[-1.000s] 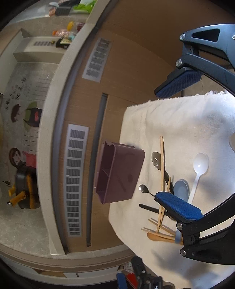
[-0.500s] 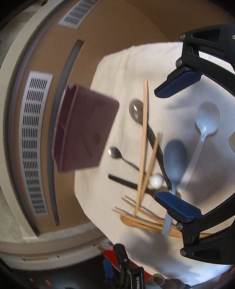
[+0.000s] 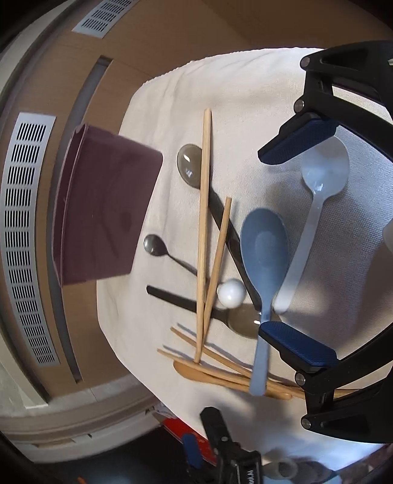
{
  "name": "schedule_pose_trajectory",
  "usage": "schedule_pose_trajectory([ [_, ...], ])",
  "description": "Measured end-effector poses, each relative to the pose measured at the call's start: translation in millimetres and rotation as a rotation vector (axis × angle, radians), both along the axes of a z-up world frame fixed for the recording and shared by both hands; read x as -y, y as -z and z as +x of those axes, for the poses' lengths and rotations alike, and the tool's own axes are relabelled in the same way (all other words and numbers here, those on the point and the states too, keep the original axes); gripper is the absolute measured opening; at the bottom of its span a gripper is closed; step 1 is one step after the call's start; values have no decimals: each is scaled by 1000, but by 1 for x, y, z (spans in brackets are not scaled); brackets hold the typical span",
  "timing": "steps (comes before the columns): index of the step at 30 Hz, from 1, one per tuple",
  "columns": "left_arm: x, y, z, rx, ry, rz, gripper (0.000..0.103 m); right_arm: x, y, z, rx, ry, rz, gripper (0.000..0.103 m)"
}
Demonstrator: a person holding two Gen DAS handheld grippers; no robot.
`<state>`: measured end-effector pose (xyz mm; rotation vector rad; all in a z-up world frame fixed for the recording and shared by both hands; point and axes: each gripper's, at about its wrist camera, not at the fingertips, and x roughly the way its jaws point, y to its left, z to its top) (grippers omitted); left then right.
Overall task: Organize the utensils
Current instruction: 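Grasp the wooden spoon with the left tool while the right tool grasps the blue plastic spoon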
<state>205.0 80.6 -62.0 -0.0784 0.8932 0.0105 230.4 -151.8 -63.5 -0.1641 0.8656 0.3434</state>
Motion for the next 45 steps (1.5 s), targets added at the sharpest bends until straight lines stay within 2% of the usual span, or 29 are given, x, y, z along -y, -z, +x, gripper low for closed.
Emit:
schedule_pose_trajectory([
  [3,6,5,10,-35,19,-66,102,5,-2,-5,17,8,-1,103],
  [5,10,6,18,-35,8,-54,94,10,-5,-11,35,18,-3,103],
  [7,12,8,25,-42,-2,-52,78,16,-6,-15,56,28,-9,103],
  [10,8,13,35,-71,-21,-92,74,25,-6,-17,71,47,-15,103],
  [13,8,17,42,-90,-18,-120,68,29,-4,-15,48,56,20,103],
  [21,22,15,44,-91,44,-108,67,5,0,5,-29,79,82,103],
  [27,10,7,33,-68,9,-91,67,-21,7,18,-48,63,-1,103],
  [30,0,7,32,-70,-28,-85,67,-21,6,19,-50,55,-12,103],
  [39,2,11,31,-86,-15,-106,67,20,8,4,-46,81,-112,103],
  [45,20,15,48,-92,19,-120,67,47,5,-5,-47,119,-81,103],
])
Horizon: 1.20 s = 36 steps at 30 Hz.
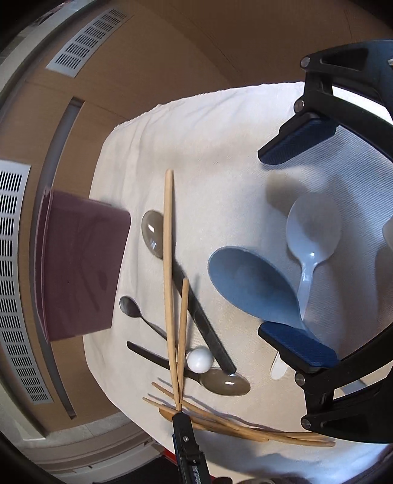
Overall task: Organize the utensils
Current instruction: 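Grasp the wooden spoon with the left tool while the right tool grasps the blue plastic spoon, then lift the wooden spoon with the left tool while the right tool lifts the blue spoon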
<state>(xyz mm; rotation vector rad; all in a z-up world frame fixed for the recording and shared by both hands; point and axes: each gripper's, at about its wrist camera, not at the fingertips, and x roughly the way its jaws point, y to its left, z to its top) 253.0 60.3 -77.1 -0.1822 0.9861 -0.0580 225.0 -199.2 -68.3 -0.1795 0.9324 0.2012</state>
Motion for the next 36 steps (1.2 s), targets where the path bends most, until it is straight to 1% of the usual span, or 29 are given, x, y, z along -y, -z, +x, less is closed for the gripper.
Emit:
schedule_pose_trajectory([
  [2,9,1,6,-1,25,-19,67,1,-2,-1,8,-2,7,103],
  [6,28,-3,9,12,109,-60,67,0,-3,1,7,2,42,103],
  [8,36,-6,6,24,133,-45,67,-3,-3,7,20,1,66,103],
  [10,38,-9,2,35,134,-11,67,-9,-4,12,11,-1,83,103],
  [12,34,-11,-1,37,115,16,67,-17,-3,16,3,-15,103,93],
  [14,25,-12,-5,35,81,30,67,-25,-1,20,-20,-40,105,67],
  [16,13,-13,-8,33,48,39,67,-31,1,21,-8,-49,76,61],
  [17,8,-12,-8,29,34,42,67,-33,1,20,3,-58,64,51],
  [18,3,-11,-8,23,19,43,67,-34,0,19,8,-74,59,43],
  [19,-2,-9,-8,16,7,42,67,-35,-2,17,8,-93,56,31],
  [20,-6,-7,-7,8,-3,38,67,-33,-3,16,9,-102,58,25],
  [21,-8,-5,-6,0,-11,34,67,-32,-3,15,9,-111,63,22],
  [23,-8,-3,-4,-6,-8,23,67,-26,-4,14,13,-110,63,20],
  [26,2,-2,-1,-2,28,17,66,-15,-4,12,26,-100,62,20],
  [27,6,-1,0,-2,42,15,64,-11,-4,11,29,-98,63,20],
  [28,11,-1,2,-3,61,11,59,-8,-4,10,32,-98,63,20],
  [29,16,-1,4,-2,77,6,57,-5,-4,10,36,-97,63,20],
  [31,25,0,8,-3,110,5,46,-2,-3,8,47,-96,63,21],
  [33,32,1,12,-1,133,0,41,1,-2,7,51,-100,65,21],
  [36,40,-1,15,-1,186,-64,38,2,1,7,46,-108,71,21],
])
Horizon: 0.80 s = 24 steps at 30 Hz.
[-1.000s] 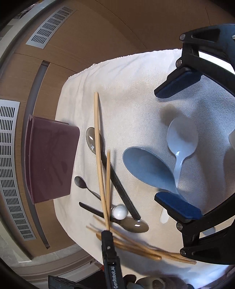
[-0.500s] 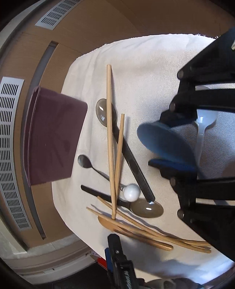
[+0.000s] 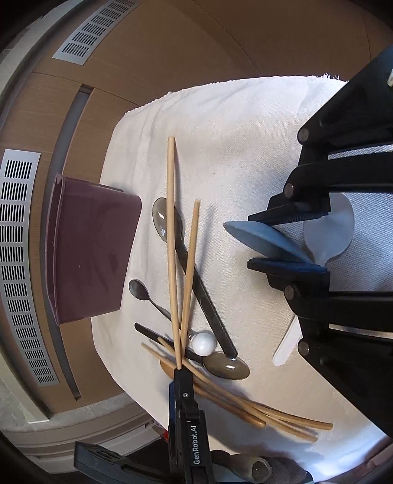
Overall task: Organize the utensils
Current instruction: 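Lift the wooden spoon with the left tool while the right tool lifts the blue spoon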
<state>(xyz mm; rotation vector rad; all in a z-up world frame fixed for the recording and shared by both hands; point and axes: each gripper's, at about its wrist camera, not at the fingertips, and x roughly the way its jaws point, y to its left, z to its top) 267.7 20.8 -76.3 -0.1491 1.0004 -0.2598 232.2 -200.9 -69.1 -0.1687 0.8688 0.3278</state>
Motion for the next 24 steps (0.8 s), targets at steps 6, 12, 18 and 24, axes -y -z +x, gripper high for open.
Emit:
schedule_pose_trajectory([
  [6,0,-2,2,12,-17,59,38,2,1,0,10,-1,9,22],
  [12,-7,-1,6,-1,-46,71,39,4,1,-2,10,4,21,31],
  [18,-29,-13,-8,14,-122,22,39,7,3,-4,17,11,29,45],
  [24,-24,-1,0,-9,-130,75,39,6,3,-6,24,8,32,46],
])
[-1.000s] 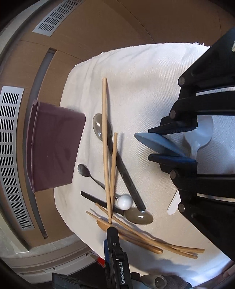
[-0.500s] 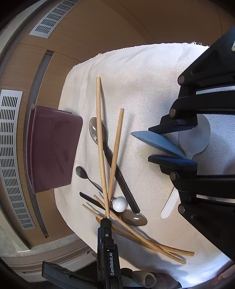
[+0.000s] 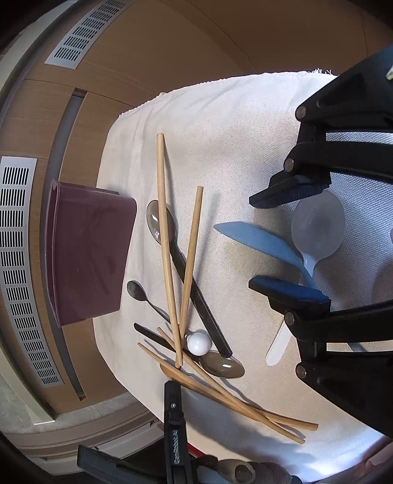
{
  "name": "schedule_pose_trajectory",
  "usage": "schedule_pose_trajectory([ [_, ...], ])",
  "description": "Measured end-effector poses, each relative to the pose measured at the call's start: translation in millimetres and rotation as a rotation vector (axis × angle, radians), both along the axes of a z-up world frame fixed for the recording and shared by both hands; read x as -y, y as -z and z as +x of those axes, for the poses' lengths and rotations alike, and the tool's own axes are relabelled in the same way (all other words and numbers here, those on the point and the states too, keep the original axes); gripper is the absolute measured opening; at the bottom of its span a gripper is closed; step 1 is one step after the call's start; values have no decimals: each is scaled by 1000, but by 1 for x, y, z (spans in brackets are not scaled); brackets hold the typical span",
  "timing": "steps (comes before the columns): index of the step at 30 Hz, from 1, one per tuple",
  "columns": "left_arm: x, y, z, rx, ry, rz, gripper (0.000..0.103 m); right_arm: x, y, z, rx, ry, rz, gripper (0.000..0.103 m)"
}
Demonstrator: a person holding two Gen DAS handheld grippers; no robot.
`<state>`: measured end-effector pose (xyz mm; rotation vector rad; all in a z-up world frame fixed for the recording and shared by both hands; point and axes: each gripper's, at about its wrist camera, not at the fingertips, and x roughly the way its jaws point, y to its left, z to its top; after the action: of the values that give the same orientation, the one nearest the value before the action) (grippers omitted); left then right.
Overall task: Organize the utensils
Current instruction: 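Lift the wooden spoon with the left tool while the right tool lifts the blue spoon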
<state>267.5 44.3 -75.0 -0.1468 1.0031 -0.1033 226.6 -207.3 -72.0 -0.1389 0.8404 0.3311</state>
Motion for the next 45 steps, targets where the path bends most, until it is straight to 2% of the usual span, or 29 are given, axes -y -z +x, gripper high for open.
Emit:
schedule_pose_trajectory([
  [5,20,4,5,-9,53,14,39,2,0,-1,-2,6,1,53],
  [7,28,4,4,1,70,47,39,1,0,-1,-1,6,-1,55],
  [12,28,6,7,-5,96,72,39,1,0,-3,5,15,-3,58],
  [18,34,6,6,-15,138,121,39,3,2,-1,-49,118,26,60],
  [21,34,6,6,-19,143,116,39,-3,1,6,-47,152,19,59],
  [22,32,5,6,-24,139,106,39,-7,0,10,-62,156,4,57],
  [24,30,5,7,-32,131,87,39,-13,-1,15,-63,144,-24,35],
  [25,28,5,7,-34,126,73,39,-17,-4,15,-56,124,-41,17],
  [26,26,5,7,-32,122,56,39,-19,-6,14,-50,110,-43,13],
  [29,22,5,8,-31,131,17,44,-19,-16,8,-20,55,-22,10],
  [33,21,4,12,-67,151,-58,64,-11,-18,3,-6,25,11,10],
  [36,25,3,13,-69,131,-55,65,-3,-13,1,-8,25,26,10],
  [38,29,2,15,-56,118,-38,64,2,-9,0,-14,30,35,10],
  [41,32,2,17,-33,96,1,47,6,-6,-1,-17,27,39,10],
  [43,30,2,18,-27,93,8,31,6,-7,-2,-9,21,40,10],
  [45,29,2,17,-19,96,7,31,5,-9,-3,2,17,44,10],
])
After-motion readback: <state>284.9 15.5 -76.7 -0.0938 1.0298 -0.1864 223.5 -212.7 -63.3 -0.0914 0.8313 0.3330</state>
